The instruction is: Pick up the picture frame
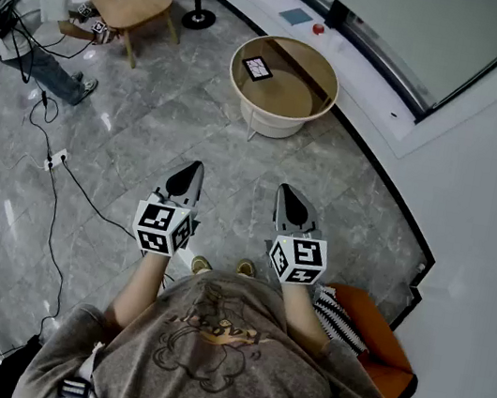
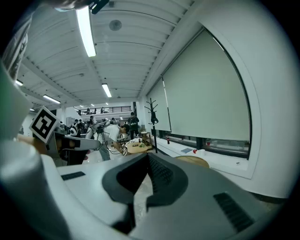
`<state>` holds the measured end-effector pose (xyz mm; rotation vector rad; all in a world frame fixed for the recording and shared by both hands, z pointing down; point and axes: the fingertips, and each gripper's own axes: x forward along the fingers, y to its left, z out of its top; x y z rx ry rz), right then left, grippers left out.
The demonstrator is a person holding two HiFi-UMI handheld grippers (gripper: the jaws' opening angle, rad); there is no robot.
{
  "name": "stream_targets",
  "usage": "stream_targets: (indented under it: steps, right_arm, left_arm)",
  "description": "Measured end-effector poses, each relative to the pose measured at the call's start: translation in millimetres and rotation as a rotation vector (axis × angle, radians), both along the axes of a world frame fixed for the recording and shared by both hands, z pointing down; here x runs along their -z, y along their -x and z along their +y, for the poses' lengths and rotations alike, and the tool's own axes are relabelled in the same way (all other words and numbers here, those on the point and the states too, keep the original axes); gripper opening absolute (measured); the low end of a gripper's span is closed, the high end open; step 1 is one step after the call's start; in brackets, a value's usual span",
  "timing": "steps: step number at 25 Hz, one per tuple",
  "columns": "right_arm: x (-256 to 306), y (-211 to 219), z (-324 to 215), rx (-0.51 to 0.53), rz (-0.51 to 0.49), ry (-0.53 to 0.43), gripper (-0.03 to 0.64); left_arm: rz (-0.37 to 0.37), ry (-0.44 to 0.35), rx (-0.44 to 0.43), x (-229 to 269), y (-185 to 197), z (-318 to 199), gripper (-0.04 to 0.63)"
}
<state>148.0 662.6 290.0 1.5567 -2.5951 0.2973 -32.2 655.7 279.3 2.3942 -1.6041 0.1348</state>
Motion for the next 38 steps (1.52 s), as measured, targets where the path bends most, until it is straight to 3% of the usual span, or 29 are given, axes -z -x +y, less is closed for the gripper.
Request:
stream_targets:
  steps: [6, 13, 20, 38]
  right_arm:
    - [1, 8, 2, 0.015, -0.016, -0.006, 0.015]
    - [-16, 14, 21, -0.036, -0.005, -0.003, 0.015]
    - [-20, 25, 23, -0.073, -0.026, 0.002, 0.015]
    - [-27, 54, -78, -0.046, -0.051, -0.021, 0.015]
  left_arm:
    - [0.005, 0.01, -0.012, -7, 3, -1, 0.009]
    - [0.046, 0.027, -0.048, -21, 20, 6, 0.009]
    - [0.041, 0.027, -0.071, -24, 33, 0, 0.009]
    - [0.023, 0.03, -0.061, -35, 56, -83, 0.009]
